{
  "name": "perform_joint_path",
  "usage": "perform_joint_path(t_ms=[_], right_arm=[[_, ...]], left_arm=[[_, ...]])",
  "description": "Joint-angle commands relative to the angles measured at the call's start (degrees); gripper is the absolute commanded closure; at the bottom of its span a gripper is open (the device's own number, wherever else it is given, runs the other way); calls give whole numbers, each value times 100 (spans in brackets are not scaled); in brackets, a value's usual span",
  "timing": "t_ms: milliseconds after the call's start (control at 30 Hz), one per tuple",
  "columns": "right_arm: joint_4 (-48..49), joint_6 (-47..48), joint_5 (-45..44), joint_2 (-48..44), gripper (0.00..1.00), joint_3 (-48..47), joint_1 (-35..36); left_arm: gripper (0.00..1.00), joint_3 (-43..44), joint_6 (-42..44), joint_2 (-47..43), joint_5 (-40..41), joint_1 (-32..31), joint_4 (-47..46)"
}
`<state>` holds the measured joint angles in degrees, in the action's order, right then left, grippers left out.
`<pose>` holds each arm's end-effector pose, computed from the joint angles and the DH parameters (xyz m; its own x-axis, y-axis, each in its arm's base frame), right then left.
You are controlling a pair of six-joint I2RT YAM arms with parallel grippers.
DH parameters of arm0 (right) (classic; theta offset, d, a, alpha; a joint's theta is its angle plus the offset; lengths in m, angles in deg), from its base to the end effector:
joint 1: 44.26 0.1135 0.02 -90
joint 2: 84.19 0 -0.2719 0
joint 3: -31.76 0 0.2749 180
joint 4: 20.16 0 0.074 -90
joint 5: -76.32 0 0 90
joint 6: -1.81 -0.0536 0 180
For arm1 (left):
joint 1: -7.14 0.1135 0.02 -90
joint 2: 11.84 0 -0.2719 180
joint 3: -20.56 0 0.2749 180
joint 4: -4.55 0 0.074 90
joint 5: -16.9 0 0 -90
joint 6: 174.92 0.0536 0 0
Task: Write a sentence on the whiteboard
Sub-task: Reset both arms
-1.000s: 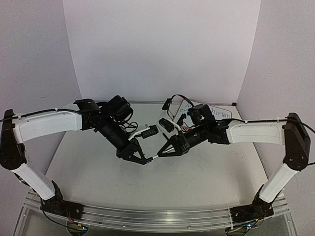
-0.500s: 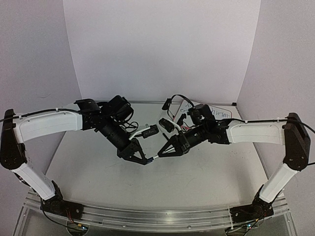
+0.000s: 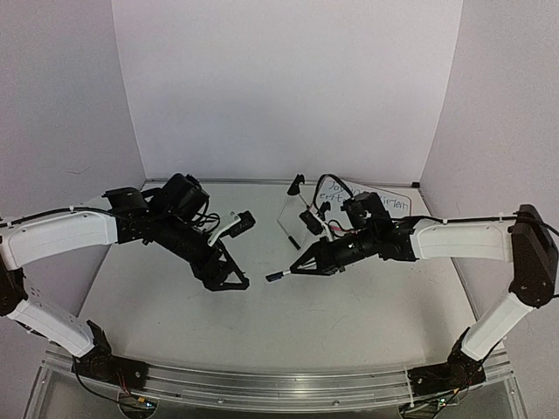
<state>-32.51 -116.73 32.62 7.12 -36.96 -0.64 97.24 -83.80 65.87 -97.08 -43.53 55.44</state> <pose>0.2419 0.2840 0.2161 -0.7969 -0.3035 -0.5223 -0.5975 0.2690 0.7554 0.1814 -0.2558 0.2774 -0.4819 0.6163 -0.6229 0.8752 0.3732 -0.3078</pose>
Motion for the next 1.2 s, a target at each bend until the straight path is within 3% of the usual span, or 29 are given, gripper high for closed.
perform_joint_path(t_ms=[0, 100, 333, 567, 767, 933, 1167], right_arm=[[-275, 36, -1393, 301, 100, 14, -118], [-279, 8, -1696, 516, 95, 8, -195], [-288, -83, -2160, 704, 71, 119, -506], [-674, 183, -2713, 598, 34, 145, -860], [-1013, 527, -3292, 156, 2, 199, -1512], [-978, 859, -3595, -192, 2, 445, -2360], [-375, 1226, -3873, -935, 2, 854, -3617]], left_arm=[[4, -378, -933, -529, 1036, 562, -521], [2, -516, -1314, -602, 1471, 854, -750], [1, -735, -1791, -440, 1898, 1411, -1382], [1, -1079, -1760, -67, 1735, 2194, -2006], [1, -1455, -1568, 148, 1386, 3610, -2641], [1, -1778, -1756, 239, 1238, 4858, -3330], [1, -2367, -1777, -48, 2815, 5269, -4673]])
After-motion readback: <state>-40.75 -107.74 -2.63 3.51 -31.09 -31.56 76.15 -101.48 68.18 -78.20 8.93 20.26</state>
